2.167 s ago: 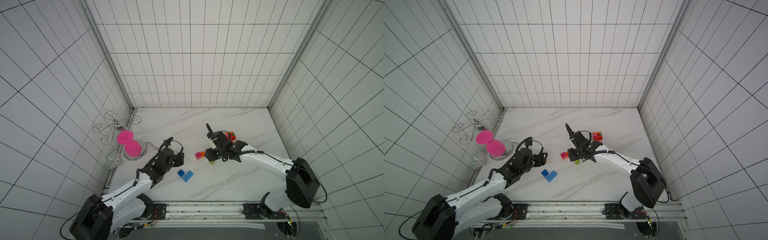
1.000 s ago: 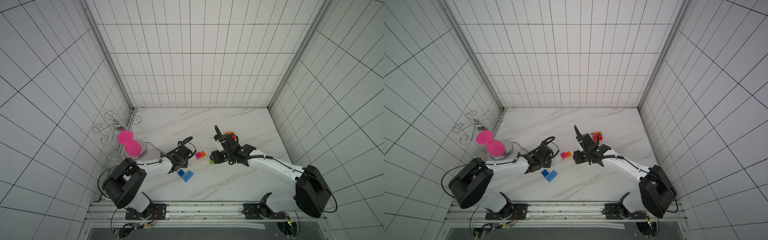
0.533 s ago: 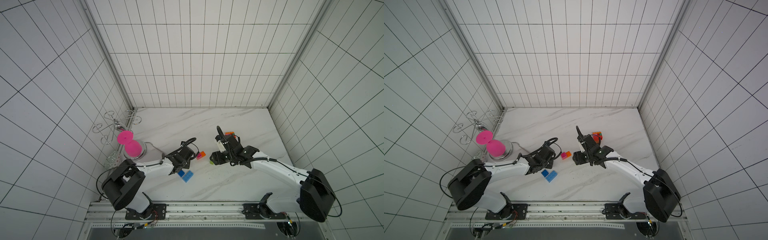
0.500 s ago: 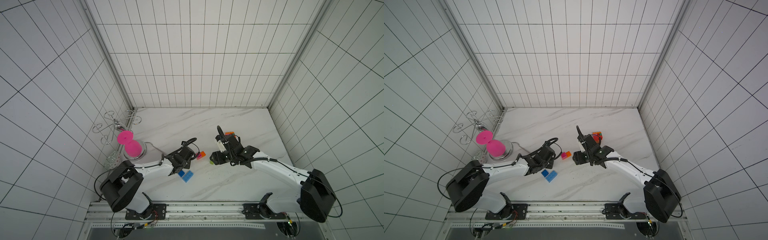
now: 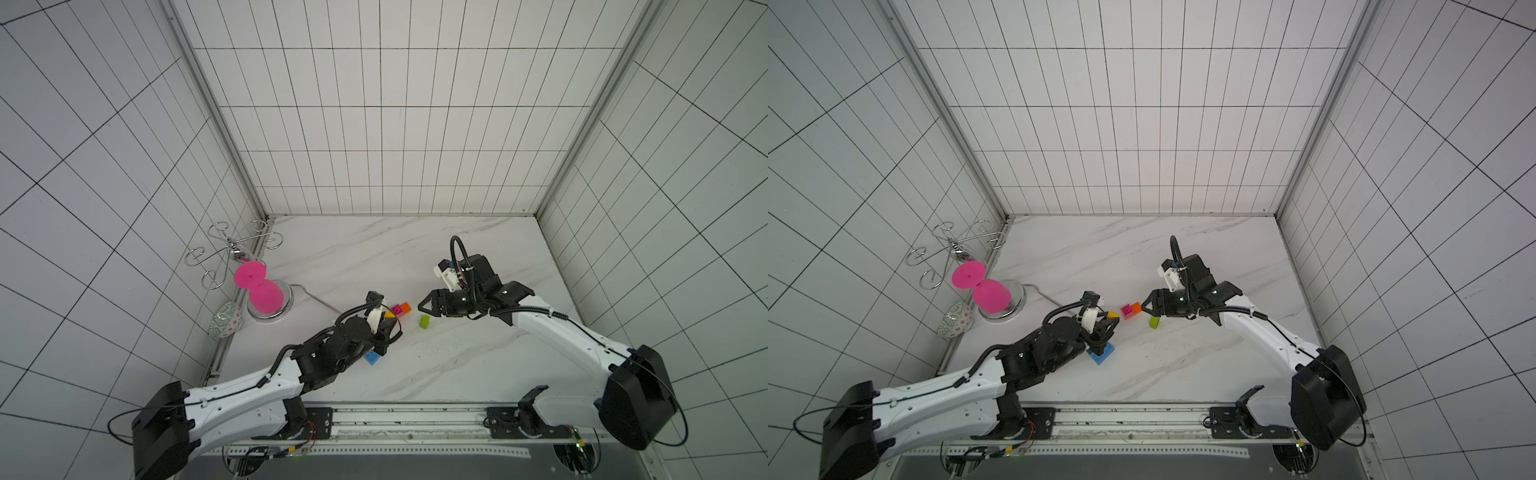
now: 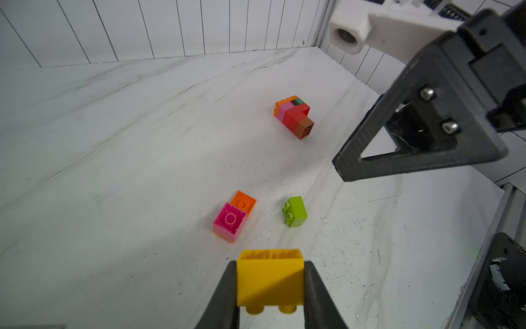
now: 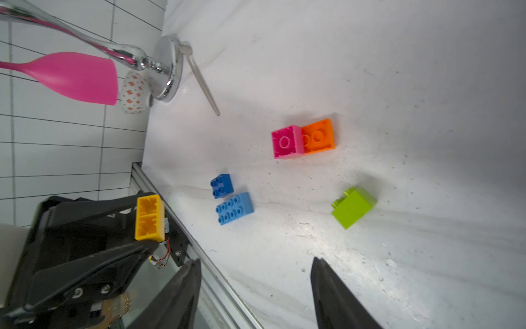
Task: Assemble the letter p with lego
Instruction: Pick up the lego brick from the center of the board.
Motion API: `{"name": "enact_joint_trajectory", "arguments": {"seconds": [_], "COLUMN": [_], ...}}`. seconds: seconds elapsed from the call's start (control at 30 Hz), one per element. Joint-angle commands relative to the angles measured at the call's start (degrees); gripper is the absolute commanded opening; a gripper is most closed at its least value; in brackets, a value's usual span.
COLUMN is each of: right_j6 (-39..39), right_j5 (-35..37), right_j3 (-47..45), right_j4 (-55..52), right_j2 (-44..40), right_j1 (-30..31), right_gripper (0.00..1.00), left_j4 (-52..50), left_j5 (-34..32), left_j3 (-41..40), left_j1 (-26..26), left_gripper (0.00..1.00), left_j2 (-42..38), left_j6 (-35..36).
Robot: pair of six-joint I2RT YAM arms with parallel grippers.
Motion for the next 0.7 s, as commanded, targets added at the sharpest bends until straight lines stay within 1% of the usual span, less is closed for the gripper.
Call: {"name": "enact_joint_trajectory", "arguments": {"seconds": [0.0, 0.1, 0.23, 0.3, 0.47, 0.67], "right_j6": [2.6, 4.2, 3.1, 1.9, -0.7, -2.0], "right_j5": [-10.0, -12.6, -13.4, -13.6, -13.4, -13.3], "right_j3": [3.9, 4.5, 6.2, 6.9, 7.5, 6.9], "right_j4": [1.0, 3.2, 1.9, 0.7, -1.1, -1.7], "right_j2": [1.6, 2.3, 4.0, 4.9, 6.9, 7.3], "right_j1": [-0.3, 0.0, 1.6, 2.7, 5.4, 7.1], "right_gripper": [0.62, 0.58, 0.54, 0.53, 0.47, 0.47], "left_j4": [5.2, 6.0, 6.5, 6.4, 6.3, 6.1], "left_j5": [4.3, 4.3, 2.6, 2.4, 1.5, 0.9], "left_j3": [-1.2, -1.3, -0.8, -0.5, -0.3, 0.1], "left_j1": [-1.1, -3.1, -5.5, -5.8, -6.2, -6.3], "left_gripper": [0.28, 0.27, 0.27, 0.27, 0.27, 0.27], "left_j2": [-1.3, -1.6, -0.6, 0.1, 1.0, 1.6], "left_j6": [3.0, 4.4, 5.7, 6.1, 6.3, 6.4]}}
